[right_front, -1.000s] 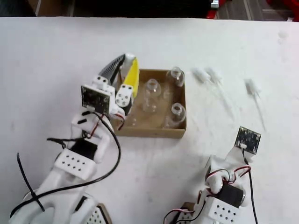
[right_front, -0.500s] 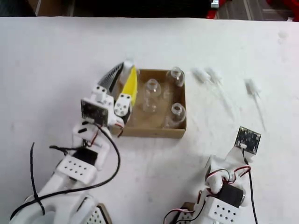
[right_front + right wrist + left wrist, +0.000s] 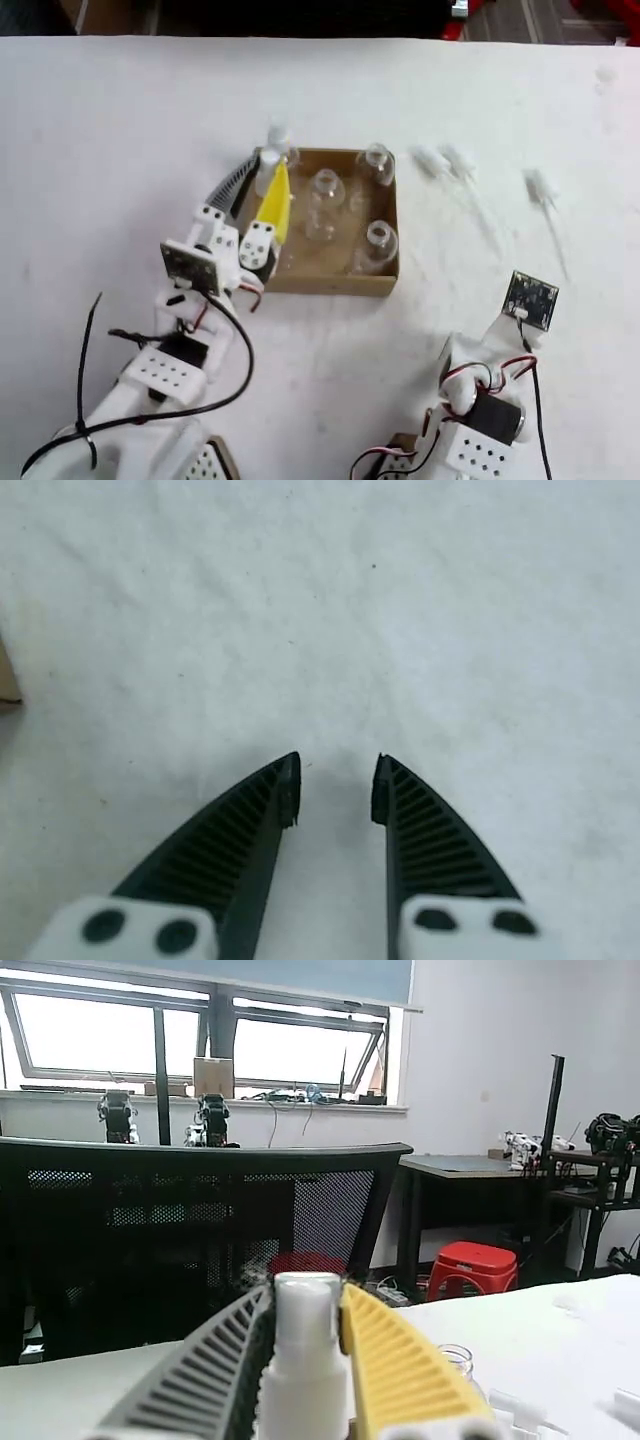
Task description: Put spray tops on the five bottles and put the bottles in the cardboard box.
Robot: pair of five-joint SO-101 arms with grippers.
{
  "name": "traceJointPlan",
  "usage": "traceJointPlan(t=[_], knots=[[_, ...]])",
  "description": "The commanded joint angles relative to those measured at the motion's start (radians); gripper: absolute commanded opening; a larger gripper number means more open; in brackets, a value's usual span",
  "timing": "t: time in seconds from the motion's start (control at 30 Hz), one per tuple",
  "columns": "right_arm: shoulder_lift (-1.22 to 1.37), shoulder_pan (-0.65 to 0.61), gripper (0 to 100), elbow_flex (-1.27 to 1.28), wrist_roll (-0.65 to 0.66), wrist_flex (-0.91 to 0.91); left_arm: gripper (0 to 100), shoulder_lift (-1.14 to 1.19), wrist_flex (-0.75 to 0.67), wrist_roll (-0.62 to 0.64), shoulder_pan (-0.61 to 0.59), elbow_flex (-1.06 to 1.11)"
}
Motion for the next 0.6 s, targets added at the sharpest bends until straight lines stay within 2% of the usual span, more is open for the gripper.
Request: traceJointPlan(t=[0.0, 0.57], knots=[[-0.004, 0.008, 9.9, 0.009, 0.014, 0.007, 2, -0.025, -0.028, 0.014, 0.002, 0.012], [-0.004, 0.008, 9.9, 0.009, 0.014, 0.007, 2, -0.024, -0.028, 0.012, -0.004, 0.078]])
